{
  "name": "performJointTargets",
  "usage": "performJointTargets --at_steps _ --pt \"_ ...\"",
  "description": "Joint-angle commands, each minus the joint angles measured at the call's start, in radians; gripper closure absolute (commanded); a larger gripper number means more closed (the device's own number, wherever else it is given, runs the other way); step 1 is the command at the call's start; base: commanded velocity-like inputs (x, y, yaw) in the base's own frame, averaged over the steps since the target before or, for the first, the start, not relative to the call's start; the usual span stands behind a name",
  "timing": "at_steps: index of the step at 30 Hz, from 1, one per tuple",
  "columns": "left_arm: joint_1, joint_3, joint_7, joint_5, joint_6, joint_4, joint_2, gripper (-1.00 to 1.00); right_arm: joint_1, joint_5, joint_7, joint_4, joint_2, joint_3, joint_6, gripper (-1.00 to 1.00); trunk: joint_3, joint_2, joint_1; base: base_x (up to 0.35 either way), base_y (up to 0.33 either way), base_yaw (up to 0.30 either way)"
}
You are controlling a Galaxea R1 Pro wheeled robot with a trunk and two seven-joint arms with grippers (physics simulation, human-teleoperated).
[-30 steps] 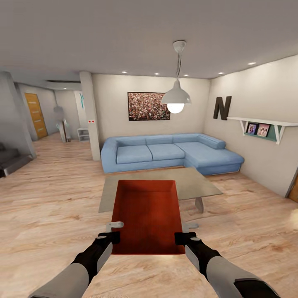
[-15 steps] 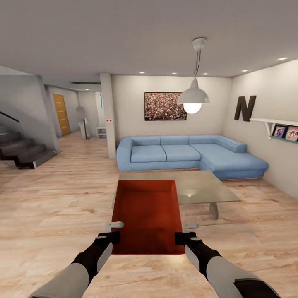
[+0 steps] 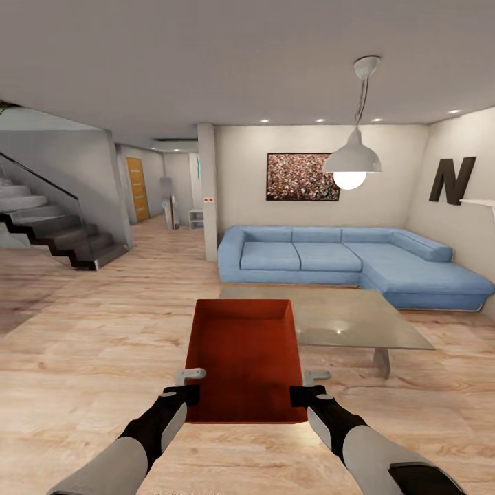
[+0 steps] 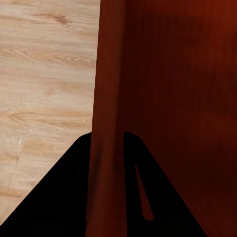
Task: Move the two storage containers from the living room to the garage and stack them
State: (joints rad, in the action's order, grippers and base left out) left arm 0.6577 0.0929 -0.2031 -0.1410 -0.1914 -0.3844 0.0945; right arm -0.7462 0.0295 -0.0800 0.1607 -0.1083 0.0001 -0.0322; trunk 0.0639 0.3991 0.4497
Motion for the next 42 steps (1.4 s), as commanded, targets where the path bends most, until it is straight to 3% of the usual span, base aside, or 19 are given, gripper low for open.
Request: performJointTargets --at_steps 1,42 --pt "0.000 0.007 -0.004 -0.008 -0.003 -0.012 0.001 1.00 0.001 -0.011 0.003 -0.003 -0.004 0.008 -0.003 1.00 -0.001 0.001 0.000 0.000 -0.104 0.268" --pt "0.000 0.007 -0.004 -0.008 -0.003 -0.013 0.001 1.00 0.001 -0.011 0.003 -0.003 -0.004 0.008 -0.003 1.00 -0.001 0.001 0.000 0.000 -0.100 0.268"
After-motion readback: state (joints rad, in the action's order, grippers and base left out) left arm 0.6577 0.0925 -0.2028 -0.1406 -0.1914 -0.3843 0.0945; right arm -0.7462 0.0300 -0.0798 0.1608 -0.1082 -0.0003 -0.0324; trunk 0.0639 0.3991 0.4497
